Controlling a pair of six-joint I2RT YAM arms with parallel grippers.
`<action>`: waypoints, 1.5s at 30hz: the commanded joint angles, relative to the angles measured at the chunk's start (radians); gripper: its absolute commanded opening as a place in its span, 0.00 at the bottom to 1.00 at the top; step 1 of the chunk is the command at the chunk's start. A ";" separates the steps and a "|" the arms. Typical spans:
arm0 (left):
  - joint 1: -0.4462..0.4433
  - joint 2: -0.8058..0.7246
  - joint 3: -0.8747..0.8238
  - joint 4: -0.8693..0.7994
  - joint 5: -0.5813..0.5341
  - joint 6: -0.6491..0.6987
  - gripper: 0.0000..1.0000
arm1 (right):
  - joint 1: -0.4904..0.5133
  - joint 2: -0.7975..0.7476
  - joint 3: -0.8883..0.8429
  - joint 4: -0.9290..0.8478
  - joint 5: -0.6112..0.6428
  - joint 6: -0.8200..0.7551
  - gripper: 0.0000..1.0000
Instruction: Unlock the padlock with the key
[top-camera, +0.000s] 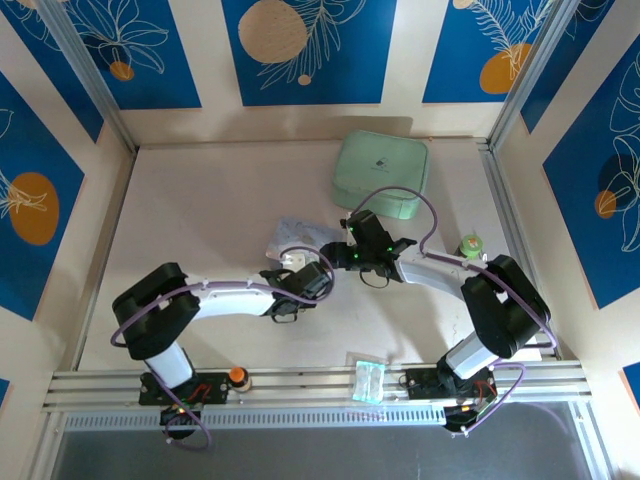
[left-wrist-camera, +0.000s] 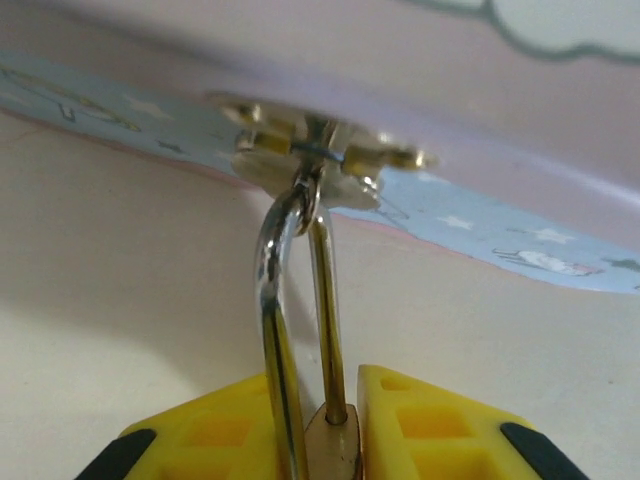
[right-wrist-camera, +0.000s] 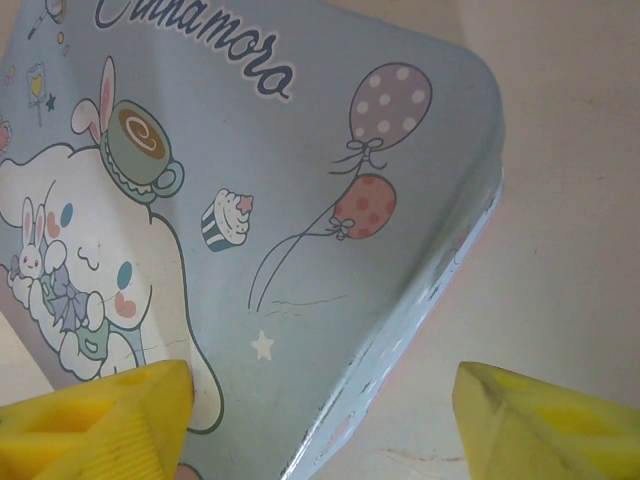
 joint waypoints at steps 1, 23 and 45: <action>-0.022 0.014 0.020 -0.125 -0.057 0.035 0.24 | -0.006 0.023 -0.028 -0.042 0.006 0.014 0.69; -0.086 0.127 0.187 -0.343 -0.162 0.094 0.23 | -0.029 0.003 -0.067 -0.010 -0.010 0.028 0.69; -0.126 0.219 0.276 -0.408 -0.175 0.117 0.30 | -0.073 0.038 -0.114 0.092 -0.096 0.062 0.69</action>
